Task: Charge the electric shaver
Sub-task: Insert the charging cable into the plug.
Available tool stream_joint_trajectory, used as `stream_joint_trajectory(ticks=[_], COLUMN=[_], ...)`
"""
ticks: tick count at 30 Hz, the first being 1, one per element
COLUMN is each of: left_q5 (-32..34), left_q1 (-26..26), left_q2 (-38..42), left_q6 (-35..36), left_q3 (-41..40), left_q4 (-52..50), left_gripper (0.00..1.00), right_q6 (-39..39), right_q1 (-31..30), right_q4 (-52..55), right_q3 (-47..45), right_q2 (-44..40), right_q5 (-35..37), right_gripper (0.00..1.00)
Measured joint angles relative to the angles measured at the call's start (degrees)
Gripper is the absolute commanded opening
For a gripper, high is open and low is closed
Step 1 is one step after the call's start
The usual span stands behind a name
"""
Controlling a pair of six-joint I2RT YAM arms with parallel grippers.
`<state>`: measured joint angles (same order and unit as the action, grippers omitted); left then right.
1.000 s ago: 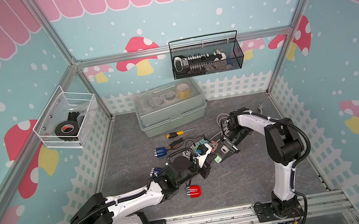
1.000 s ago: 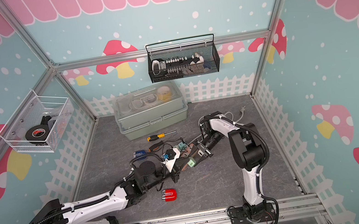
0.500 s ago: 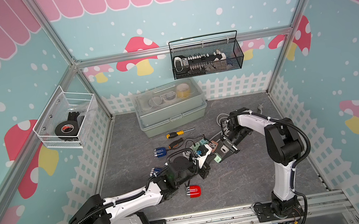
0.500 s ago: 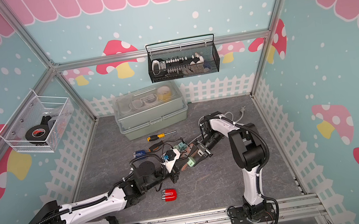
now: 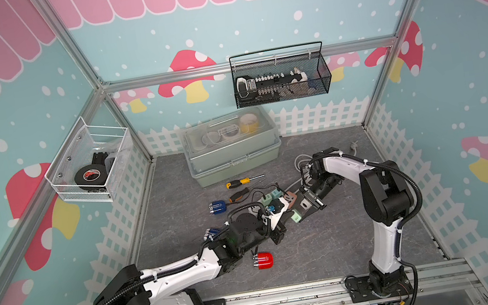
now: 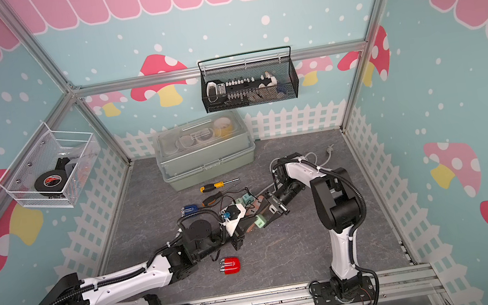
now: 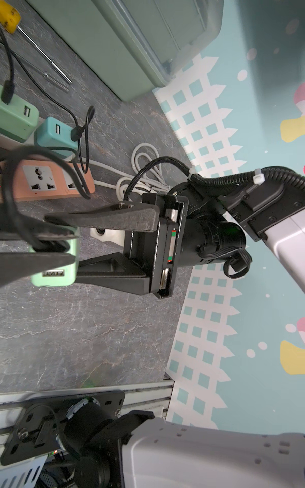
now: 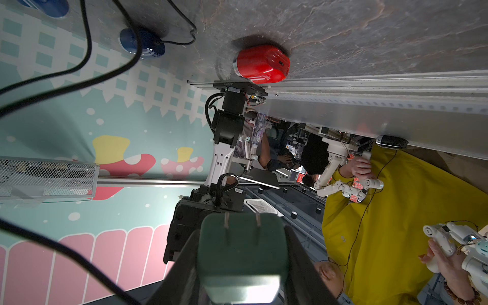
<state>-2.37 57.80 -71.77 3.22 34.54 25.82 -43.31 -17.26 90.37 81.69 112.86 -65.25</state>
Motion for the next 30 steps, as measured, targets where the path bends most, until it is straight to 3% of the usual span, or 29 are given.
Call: stream_joint_trajectory(ticks=[20, 30], left_q5=[1.4, 10.0], left_q1=[0.2, 3.0], left_q2=[-0.2, -0.1], left_q6=[1.9, 6.7], left_q3=[0.9, 0.8], left_q4=[-2.1, -0.5], left_gripper=[0.0, 0.0], right_q6=[-0.7, -2.4], right_q1=[0.0, -0.1], right_q4=[-0.4, -0.2], right_q3=[1.4, 5.3], right_q2=[0.0, -0.1], right_q5=[0.4, -0.3], right_gripper=[0.0, 0.0])
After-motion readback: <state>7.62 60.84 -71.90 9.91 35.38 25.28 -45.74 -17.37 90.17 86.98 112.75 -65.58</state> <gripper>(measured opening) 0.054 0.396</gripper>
